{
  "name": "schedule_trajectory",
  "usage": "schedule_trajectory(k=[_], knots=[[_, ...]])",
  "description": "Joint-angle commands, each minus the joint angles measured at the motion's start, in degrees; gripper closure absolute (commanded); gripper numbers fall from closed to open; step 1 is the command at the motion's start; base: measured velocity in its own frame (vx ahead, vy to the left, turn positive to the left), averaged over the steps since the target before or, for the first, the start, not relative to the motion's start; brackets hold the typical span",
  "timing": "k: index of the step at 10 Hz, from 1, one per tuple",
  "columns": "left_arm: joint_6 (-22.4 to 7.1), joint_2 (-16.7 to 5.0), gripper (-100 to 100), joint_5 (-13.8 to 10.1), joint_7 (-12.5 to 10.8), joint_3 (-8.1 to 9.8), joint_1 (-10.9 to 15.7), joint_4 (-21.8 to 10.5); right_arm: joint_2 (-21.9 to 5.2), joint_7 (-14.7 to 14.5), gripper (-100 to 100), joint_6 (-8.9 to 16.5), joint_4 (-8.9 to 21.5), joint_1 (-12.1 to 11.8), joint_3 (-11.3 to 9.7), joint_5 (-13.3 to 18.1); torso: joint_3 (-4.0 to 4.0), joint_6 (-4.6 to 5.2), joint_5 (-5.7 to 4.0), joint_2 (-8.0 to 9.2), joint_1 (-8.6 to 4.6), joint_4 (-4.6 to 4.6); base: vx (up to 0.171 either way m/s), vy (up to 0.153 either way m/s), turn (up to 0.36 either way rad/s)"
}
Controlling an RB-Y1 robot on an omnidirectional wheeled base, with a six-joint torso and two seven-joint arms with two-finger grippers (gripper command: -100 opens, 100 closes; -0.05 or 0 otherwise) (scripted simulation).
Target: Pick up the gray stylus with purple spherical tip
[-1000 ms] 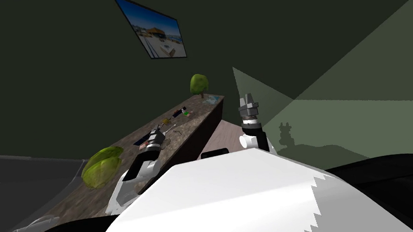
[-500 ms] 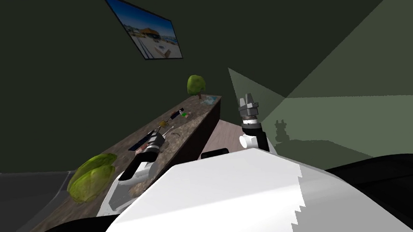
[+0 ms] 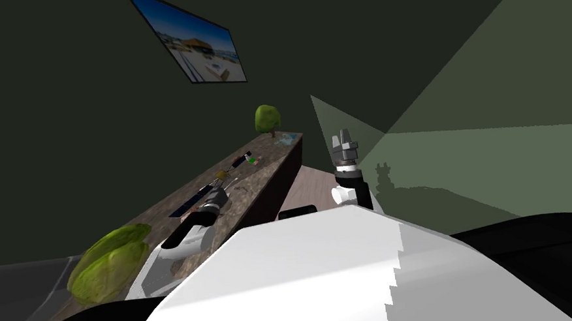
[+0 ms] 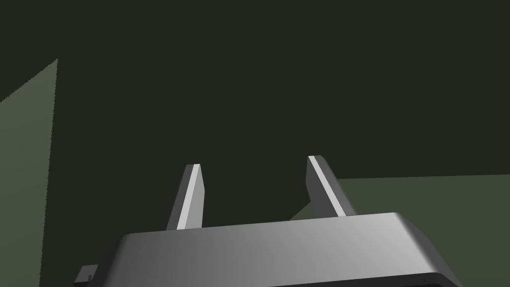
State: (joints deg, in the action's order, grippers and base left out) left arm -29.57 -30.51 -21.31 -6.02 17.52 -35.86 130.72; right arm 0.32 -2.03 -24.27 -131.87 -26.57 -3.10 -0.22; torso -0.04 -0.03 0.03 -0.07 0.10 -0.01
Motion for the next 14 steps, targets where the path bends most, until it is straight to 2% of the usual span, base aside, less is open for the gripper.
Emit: schedule_trajectory(k=[1, 2, 3, 4, 5, 6, 7, 8, 9, 10, 11, 13, 14], knots=[[-2.9, -1.8, -100, -0.9, -0.4, 0.10, -1.1, 0.0, 0.0, 0.0, 0, 0.0, 0.0, 0.0, 0.0, 0.0, 0.00, 0.00, 0.00, 0.00, 0.00, 0.00, 0.011, 0.025, -0.147], [-4.8, -3.4, -100, -1.6, -0.8, 0.08, -1.9, -0.2, 0.0, 0.0, 0, 0.0, 0.0, 0.0, 0.0, 0.0, -0.01, 0.02, 0.00, -0.01, 0.01, 0.00, 0.018, 0.036, -0.311], [-6.1, -3.4, -100, -1.6, -0.8, 0.08, -1.9, -0.2, 0.0, 0.0, 0, 0.0, 0.0, 0.0, 0.0, 0.0, -0.02, 0.04, 0.01, -0.04, 0.05, -0.01, 0.014, 0.038, -0.114], [-7.9, -5.0, -100, -2.2, -1.2, 0.00, -2.7, -0.3, 0.0, 0.0, 0, 0.0, 0.0, 0.0, 0.0, 0.0, -0.03, -0.01, 0.02, -0.04, 0.05, -0.01, 0.013, 0.028, -0.158], [-8.7, -5.0, -100, -2.2, -1.2, 0.00, -2.7, -0.3, 0.0, 0.0, 0, 0.0, 0.0, 0.0, 0.0, 0.0, -0.03, 0.02, 0.01, -0.05, 0.03, -0.01, 0.010, 0.022, -0.087], [-10.9, -6.7, -100, -2.8, -1.6, -0.14, -3.5, -0.5, 0.0, 0.0, 0, 0.0, 0.0, 0.0, 0.0, 0.0, -0.02, -0.01, 0.00, -0.04, 0.00, -0.01, 0.011, 0.016, -0.175], [-11.2, -6.7, -100, -2.8, -1.6, -0.14, -3.5, -0.5, 0.0, 0.0, 0, 0.0, 0.0, 0.0, 0.0, 0.0, -0.02, 0.02, -0.01, -0.03, -0.02, -0.01, 0.012, 0.020, -0.088], [-13.2, -8.2, -100, -3.4, -2.0, -0.33, -4.4, -0.7, 0.0, 0.0, 0, 0.0, 0.0, 0.0, 0.0, 0.0, -0.02, -0.01, 0.00, -0.04, -0.03, -0.01, 0.018, 0.022, -0.192], [-13.6, -8.2, -100, -3.4, -2.0, -0.33, -4.4, -0.7, 0.0, 0.0, 0, 0.0, 0.0, 0.0, 0.0, 0.0, -0.03, 0.01, -0.01, -0.05, -0.01, -0.01, 0.013, 0.023, -0.084], [-15.3, -9.8, -100, -3.8, -2.4, -0.55, -5.2, -0.8, 0.0, 0.0, 0, 0.0, 0.0, 0.0, 0.0, 0.0, -0.03, -0.01, 0.00, -0.05, -0.02, -0.01, 0.016, 0.024, -0.171], [-15.9, -9.8, -100, -3.8, -2.4, -0.55, -5.2, -0.8, 0.0, 0.0, 0, 0.0, 0.0, 0.0, 0.0, 0.0, -0.04, 0.01, 0.00, -0.06, -0.01, -0.01, 0.011, 0.024, -0.093], [-19.4, -12.7, -100, -4.7, -3.2, -1.04, -6.7, -1.0, 0.0, 0.0, 0, 0.0, 0.0, 0.0, 0.0, 0.0, -0.04, 0.02, 0.00, -0.06, -0.02, -0.01, 0.017, 0.029, -0.227], [-20.3, -12.7, -100, -4.7, -3.2, -1.04, -6.7, -1.0, 0.0, 0.0, 0, 0.0, 0.0, 0.0, 0.0, 0.0, -0.05, 0.01, 0.00, -0.08, 0.03, -0.02, 0.019, 0.036, -0.090]])
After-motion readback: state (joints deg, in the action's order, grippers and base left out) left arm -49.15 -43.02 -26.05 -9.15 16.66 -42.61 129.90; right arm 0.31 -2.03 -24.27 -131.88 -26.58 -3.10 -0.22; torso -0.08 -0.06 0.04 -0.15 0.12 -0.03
